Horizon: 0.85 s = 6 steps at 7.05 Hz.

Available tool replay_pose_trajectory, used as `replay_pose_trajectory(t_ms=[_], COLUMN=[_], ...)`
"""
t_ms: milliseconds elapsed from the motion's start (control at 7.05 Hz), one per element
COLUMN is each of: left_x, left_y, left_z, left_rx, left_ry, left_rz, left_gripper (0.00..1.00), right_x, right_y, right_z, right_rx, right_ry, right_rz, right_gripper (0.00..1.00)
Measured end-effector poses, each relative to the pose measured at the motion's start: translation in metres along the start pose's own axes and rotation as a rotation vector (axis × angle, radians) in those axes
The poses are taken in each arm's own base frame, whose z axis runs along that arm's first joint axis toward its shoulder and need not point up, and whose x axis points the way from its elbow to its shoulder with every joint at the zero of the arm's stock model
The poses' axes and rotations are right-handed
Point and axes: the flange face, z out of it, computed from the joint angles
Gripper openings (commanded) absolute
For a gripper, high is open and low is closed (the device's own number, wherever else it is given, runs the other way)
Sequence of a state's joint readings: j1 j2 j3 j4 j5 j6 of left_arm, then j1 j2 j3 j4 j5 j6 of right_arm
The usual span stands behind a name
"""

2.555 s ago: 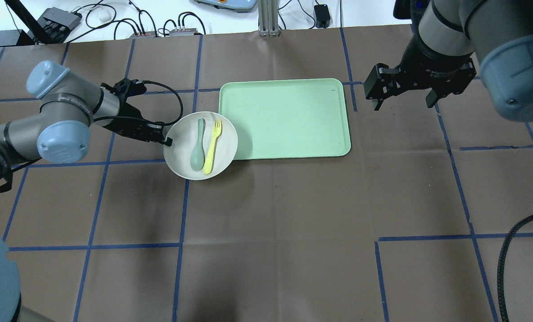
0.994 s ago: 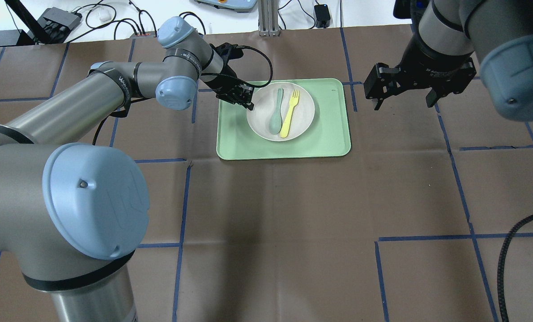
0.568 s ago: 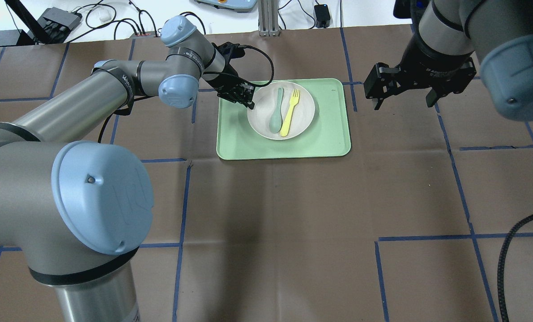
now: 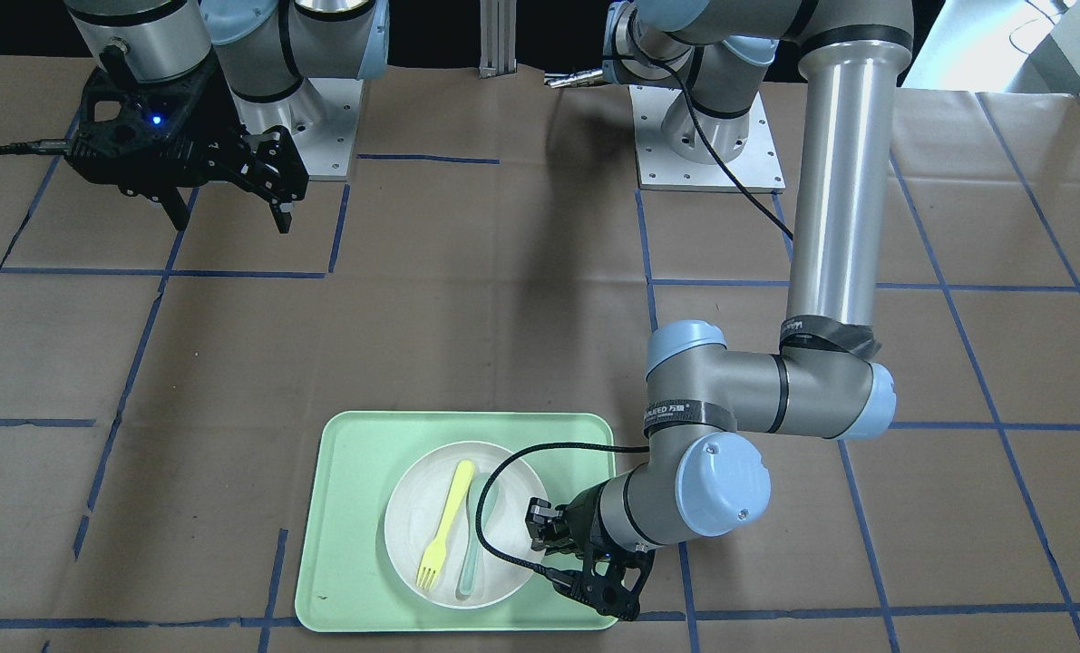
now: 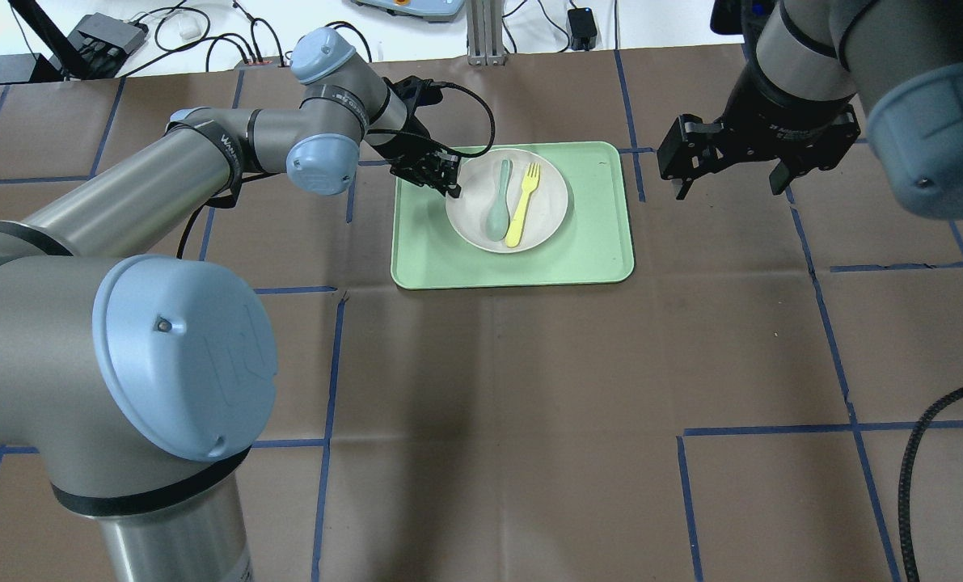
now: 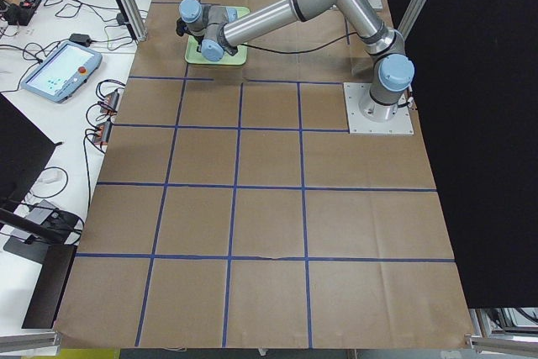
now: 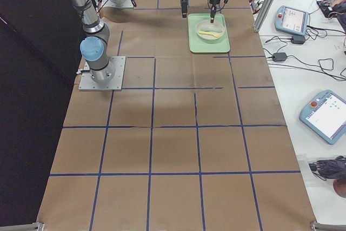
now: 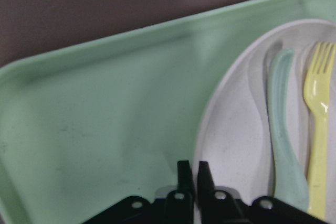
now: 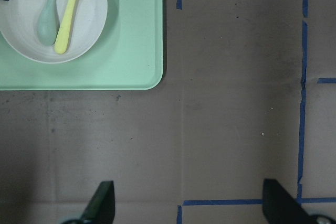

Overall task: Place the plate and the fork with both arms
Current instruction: 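Open the left gripper and release the plate on the tray, then lift the left gripper away while the right gripper moves over the plate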

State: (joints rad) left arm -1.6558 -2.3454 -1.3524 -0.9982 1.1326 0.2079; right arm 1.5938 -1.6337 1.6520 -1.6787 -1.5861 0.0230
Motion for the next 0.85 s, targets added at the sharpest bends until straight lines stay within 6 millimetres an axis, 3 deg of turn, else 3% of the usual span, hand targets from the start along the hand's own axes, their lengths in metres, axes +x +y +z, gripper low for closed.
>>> replay_pose_trajectory(t_ms=[284, 426, 710, 852], left_x=[0.006, 0.014, 0.042, 0.06], left_y=[0.001, 0.003, 0.025, 0.049], left_z=[-0.009, -0.029, -0.102, -0.148], left_rx=[0.001, -0.009, -0.073, -0.125], left_ry=[0.001, -0.011, -0.108, -0.147], left_rz=[-0.01, -0.017, -0.042, -0.077], left_gripper=[0.99, 0.99, 0.99, 0.99], right_x=[0.0, 0.0, 0.0, 0.0], right_y=[0.0, 0.0, -0.001, -0.002], right_z=[0.0, 0.0, -0.003, -0.005], right_rx=[-0.001, 0.0, 0.01, 0.013], right_ry=[0.0, 0.0, 0.0, 0.001], right_rz=[0.0, 0.0, 0.0, -0.003], right_gripper=[1.0, 1.0, 1.0, 1.0])
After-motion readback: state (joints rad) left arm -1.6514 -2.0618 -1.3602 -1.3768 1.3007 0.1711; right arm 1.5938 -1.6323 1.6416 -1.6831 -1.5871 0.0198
